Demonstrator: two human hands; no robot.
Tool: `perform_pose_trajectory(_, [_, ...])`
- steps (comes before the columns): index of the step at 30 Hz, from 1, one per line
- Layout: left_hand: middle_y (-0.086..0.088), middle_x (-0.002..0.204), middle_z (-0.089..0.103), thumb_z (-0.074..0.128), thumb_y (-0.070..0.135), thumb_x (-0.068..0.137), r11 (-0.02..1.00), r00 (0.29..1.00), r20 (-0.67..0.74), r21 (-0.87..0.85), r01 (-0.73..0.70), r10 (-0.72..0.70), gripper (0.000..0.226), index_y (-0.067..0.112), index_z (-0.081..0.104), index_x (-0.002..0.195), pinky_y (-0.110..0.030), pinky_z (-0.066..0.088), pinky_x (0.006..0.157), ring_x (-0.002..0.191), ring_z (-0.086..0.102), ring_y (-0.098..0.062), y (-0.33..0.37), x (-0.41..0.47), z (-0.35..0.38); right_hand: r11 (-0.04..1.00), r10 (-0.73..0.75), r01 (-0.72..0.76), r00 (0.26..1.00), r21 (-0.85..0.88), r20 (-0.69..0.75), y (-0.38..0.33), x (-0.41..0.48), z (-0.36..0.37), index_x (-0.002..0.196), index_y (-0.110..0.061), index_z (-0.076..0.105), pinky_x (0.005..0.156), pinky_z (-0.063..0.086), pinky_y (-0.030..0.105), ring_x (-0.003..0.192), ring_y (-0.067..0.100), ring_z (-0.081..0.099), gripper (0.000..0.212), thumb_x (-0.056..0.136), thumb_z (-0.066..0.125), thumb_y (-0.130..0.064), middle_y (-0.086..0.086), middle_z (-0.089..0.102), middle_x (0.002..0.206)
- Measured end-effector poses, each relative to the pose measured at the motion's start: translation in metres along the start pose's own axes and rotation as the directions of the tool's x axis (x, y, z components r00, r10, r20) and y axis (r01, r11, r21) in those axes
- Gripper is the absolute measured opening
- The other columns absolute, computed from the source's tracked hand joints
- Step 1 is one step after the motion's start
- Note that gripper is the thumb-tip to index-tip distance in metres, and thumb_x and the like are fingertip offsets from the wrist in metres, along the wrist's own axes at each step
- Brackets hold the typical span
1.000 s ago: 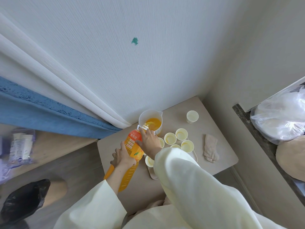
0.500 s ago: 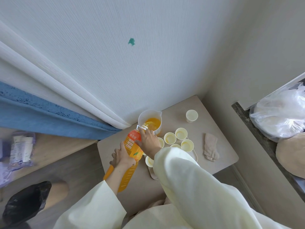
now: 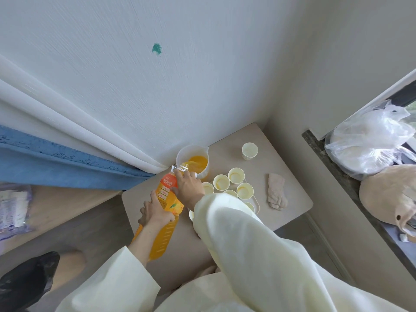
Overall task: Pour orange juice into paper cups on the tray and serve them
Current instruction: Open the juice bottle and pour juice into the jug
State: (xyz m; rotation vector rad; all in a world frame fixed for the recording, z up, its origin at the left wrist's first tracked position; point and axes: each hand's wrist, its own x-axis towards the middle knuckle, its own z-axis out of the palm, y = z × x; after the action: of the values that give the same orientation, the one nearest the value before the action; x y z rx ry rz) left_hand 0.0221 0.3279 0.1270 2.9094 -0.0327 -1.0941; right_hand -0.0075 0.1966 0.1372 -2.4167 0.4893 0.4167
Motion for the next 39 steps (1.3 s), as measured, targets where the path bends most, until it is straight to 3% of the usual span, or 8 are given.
perform_pose_trajectory(19, [-0.017,0.138,0.036,0.083,0.025,0.067,1.000,1.000,0.012,0.012,0.004,-0.004,0.114,0.025,0.004,0.149,-0.059,0.038,0.103,0.129,0.037,-0.038,-0.0022,0.0026,-0.0073,1.000,0.013,-0.013,1.000,-0.020,-0.024,-0.0097,0.0013,0.0022,0.150,-0.012,0.018,0.101,0.041,0.047,0.130,0.037,0.041,0.070,0.096,0.052,-0.040,0.018,0.045,0.139])
perform_pose_trajectory(39, [-0.016,0.140,0.035,0.083,0.026,0.067,1.000,1.000,0.023,0.023,-0.003,0.003,0.116,0.025,0.003,0.150,-0.059,0.037,0.104,0.130,0.036,-0.037,-0.0022,0.0012,-0.0090,0.999,0.005,-0.006,1.000,-0.049,-0.022,-0.0085,0.0024,0.0041,0.151,-0.011,0.016,0.107,0.036,0.049,0.131,0.038,0.040,0.070,0.097,0.051,-0.041,0.019,0.044,0.140])
